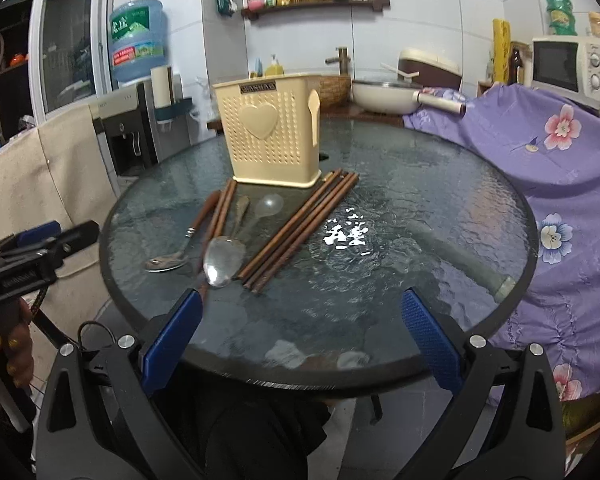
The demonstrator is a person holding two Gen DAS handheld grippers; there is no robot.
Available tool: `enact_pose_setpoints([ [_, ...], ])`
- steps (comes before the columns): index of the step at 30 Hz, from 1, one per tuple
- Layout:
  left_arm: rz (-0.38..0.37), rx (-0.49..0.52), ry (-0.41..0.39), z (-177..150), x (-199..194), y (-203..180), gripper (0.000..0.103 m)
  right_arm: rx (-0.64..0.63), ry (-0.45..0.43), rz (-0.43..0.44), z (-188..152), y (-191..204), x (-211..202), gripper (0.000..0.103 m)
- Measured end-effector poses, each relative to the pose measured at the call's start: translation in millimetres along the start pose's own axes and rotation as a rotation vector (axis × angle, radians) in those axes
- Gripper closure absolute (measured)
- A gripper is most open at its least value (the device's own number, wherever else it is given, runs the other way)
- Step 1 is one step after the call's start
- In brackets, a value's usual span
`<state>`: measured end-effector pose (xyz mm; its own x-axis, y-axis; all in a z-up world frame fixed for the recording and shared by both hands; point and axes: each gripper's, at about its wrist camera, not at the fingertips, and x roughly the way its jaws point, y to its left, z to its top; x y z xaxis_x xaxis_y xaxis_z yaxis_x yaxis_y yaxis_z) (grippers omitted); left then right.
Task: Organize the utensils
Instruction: 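Move the left tool toward the wooden-handled spoon while the right tool approaches the chopsticks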
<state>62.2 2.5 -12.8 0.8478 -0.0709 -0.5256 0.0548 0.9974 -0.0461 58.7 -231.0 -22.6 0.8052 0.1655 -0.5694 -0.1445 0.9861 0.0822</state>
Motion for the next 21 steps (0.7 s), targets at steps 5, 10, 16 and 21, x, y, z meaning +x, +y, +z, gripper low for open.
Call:
enact_pose_setpoints([
  [5, -0.022, 0.043, 0.027, 24, 22, -2, 0.006, -0.006, 0.076, 0.004, 35, -19, 35, 0.005],
  [10, -0.045, 0.079, 0.103, 41, 58, -7, 0.006, -0.038, 0.163, -0.023, 73, -27, 82, 0.008],
  [16, -0.015, 0.123, 0.167, 52, 91, -11, 0.006, 0.007, 0.302, -0.052, 101, -47, 147, 0.026],
  [21, -0.023, 0.145, 0.194, 53, 107, -13, 0.008, 0.010, 0.349, -0.060, 103, -54, 171, 0.036],
])
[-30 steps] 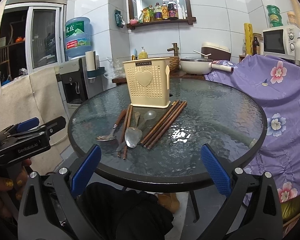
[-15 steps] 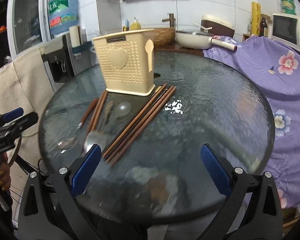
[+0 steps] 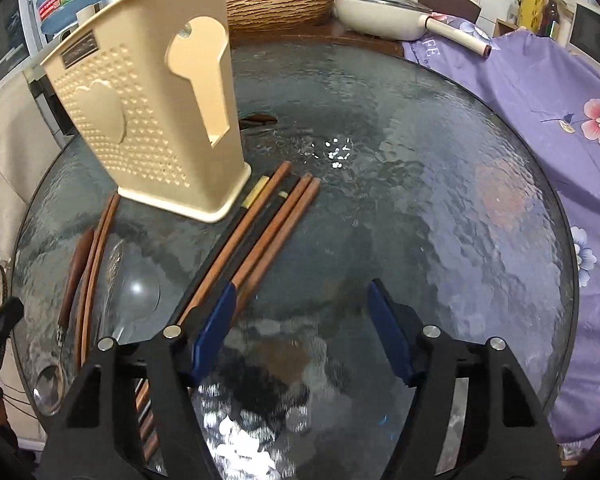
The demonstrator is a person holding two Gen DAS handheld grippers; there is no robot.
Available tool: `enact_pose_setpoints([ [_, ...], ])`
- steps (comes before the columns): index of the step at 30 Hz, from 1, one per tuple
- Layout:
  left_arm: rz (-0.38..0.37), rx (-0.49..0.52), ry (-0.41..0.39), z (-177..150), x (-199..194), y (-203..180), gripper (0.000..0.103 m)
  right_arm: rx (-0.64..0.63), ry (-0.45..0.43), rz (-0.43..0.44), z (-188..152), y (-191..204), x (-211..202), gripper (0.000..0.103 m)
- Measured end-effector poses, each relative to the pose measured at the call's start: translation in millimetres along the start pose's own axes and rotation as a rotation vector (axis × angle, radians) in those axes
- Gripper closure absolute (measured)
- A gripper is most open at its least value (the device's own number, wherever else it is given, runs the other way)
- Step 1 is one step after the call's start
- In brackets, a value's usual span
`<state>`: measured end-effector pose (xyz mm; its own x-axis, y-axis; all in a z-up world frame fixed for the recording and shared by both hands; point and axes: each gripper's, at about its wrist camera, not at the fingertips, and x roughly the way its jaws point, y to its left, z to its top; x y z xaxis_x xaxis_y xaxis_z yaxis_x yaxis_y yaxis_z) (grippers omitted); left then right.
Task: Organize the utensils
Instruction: 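Move the left tool toward the wooden-handled spoon while the right tool approaches the chopsticks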
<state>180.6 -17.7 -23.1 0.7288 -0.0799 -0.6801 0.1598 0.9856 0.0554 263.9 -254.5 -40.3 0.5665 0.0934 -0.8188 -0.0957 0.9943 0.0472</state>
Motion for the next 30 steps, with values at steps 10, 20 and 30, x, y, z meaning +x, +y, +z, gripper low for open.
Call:
enact_pose_setpoints([
  [10, -0.026, 0.024, 0.054, 1, 21, -5, 0.025, -0.034, 0.045, -0.017, 9, 5, 17, 0.049],
  [20, -0.071, 0.022, 0.101, 0, 32, -7, 0.042, -0.001, 0.088, 0.019, 27, -16, 30, 0.054],
  [30, -0.075, 0.052, 0.150, 8, 49, -18, 0.057, -0.021, 0.145, -0.009, 50, -4, 53, 0.070],
])
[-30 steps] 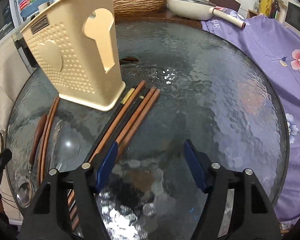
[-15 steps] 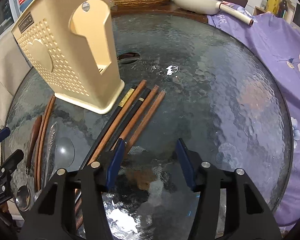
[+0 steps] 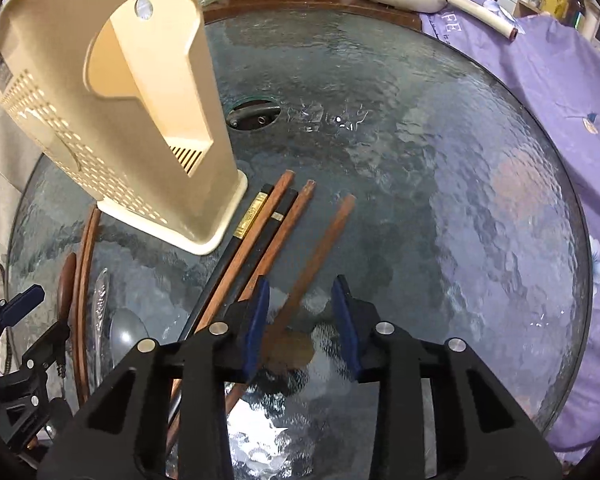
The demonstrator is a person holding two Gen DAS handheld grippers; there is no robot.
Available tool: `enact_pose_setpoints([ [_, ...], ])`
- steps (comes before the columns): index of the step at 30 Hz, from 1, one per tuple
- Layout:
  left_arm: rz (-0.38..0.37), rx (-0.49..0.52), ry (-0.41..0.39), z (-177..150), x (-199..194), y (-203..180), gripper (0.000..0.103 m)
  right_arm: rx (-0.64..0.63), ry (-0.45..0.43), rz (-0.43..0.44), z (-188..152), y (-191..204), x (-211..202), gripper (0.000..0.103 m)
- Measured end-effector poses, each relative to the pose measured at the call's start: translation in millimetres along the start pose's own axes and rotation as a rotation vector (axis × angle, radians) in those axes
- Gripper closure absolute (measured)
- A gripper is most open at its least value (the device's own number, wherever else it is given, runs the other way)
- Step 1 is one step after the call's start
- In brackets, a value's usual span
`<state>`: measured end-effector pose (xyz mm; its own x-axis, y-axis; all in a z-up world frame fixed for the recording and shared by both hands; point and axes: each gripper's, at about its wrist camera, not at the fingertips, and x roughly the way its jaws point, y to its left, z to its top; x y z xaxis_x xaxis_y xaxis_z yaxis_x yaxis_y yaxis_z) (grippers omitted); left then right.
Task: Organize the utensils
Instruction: 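Move the left tool toward the wooden-handled spoon while the right tool approaches the chopsticks, then close the left tool on the spoon handle while the right tool grips one chopstick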
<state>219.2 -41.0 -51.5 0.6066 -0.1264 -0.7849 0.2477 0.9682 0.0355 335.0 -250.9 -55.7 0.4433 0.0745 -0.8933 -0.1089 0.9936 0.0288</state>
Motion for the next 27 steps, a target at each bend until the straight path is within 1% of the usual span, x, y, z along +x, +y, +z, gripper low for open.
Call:
enact_pose_setpoints([
  [7, 0.011, 0.013, 0.011, 6, 7, 0, 0.065, 0.010, -0.003, -0.022, 11, -7, 8, 0.077],
  [10, 0.022, 0.029, 0.014, 11, 10, -2, 0.070, 0.011, -0.002, -0.024, 17, -9, 12, 0.079],
  [12, 0.020, 0.035, 0.016, 14, 12, -2, 0.075, 0.001, -0.004, -0.021, 19, -9, 13, 0.083],
  [15, 0.014, 0.036, 0.018, 17, 14, -3, 0.080, -0.007, -0.007, -0.014, 18, -4, 15, 0.084],
  [19, 0.018, 0.055, 0.018, 23, 19, -5, 0.083, -0.016, -0.011, -0.012, 20, -2, 17, 0.085],
  [20, 0.014, 0.050, 0.018, 25, 20, -4, 0.084, -0.023, -0.015, -0.015, 20, -1, 18, 0.088],
  [24, 0.003, 0.039, 0.020, 28, 23, -2, 0.084, -0.035, -0.030, -0.016, 18, 4, 18, 0.093],
  [27, 0.010, 0.045, 0.015, 27, 23, -2, 0.085, -0.020, -0.039, 0.000, 18, -1, 18, 0.094],
])
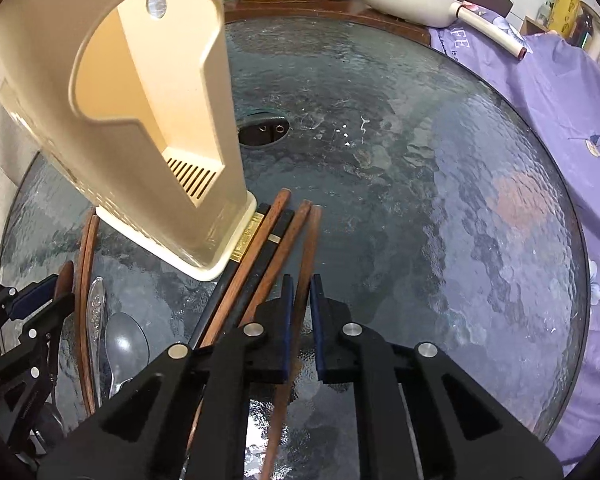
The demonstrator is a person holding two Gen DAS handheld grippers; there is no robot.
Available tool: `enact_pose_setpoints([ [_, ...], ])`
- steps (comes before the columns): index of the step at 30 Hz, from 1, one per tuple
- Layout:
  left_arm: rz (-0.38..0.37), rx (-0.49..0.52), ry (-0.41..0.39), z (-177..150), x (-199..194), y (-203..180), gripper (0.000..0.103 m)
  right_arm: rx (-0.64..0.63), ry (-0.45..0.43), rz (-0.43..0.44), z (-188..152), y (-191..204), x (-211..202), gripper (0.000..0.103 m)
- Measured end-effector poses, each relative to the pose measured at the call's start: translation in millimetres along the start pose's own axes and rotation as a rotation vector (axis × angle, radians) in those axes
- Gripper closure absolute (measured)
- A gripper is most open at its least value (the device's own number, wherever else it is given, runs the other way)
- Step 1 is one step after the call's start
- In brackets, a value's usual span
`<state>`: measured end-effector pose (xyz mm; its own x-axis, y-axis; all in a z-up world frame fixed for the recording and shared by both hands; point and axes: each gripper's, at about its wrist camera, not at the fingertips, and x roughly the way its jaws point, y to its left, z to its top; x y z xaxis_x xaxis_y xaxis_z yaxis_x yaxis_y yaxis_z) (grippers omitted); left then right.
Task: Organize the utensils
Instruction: 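Close the left tool on the spoon handle while the right tool grips one chopstick, then lift the spoon with the left tool while the right tool carries the chopstick over the holder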
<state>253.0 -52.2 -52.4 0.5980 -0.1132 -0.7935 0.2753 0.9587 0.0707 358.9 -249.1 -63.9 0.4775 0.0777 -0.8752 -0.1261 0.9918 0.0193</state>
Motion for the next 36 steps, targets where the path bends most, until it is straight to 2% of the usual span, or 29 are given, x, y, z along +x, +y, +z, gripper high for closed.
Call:
enact_pose_setpoints([
  [8, -0.031, -0.040, -0.012, 0, -5, 1, 0.087, 0.085, -0.034, 0.103, -17, -16, -11, 0.096],
  [18, -0.054, -0.035, -0.079, 10, -32, -2, 0.088, 0.026, -0.199, 0.059, -32, -8, -57, 0.096],
  [24, -0.066, -0.043, -0.106, 13, -45, -1, 0.088, -0.007, -0.267, 0.065, -38, -1, -86, 0.096],
  [30, -0.096, -0.057, -0.138, 18, -65, 8, 0.088, -0.001, -0.329, 0.125, -41, -4, -114, 0.096],
  [36, -0.130, -0.063, -0.175, 19, -88, 15, 0.088, 0.014, -0.383, 0.222, -42, -8, -147, 0.096],
])
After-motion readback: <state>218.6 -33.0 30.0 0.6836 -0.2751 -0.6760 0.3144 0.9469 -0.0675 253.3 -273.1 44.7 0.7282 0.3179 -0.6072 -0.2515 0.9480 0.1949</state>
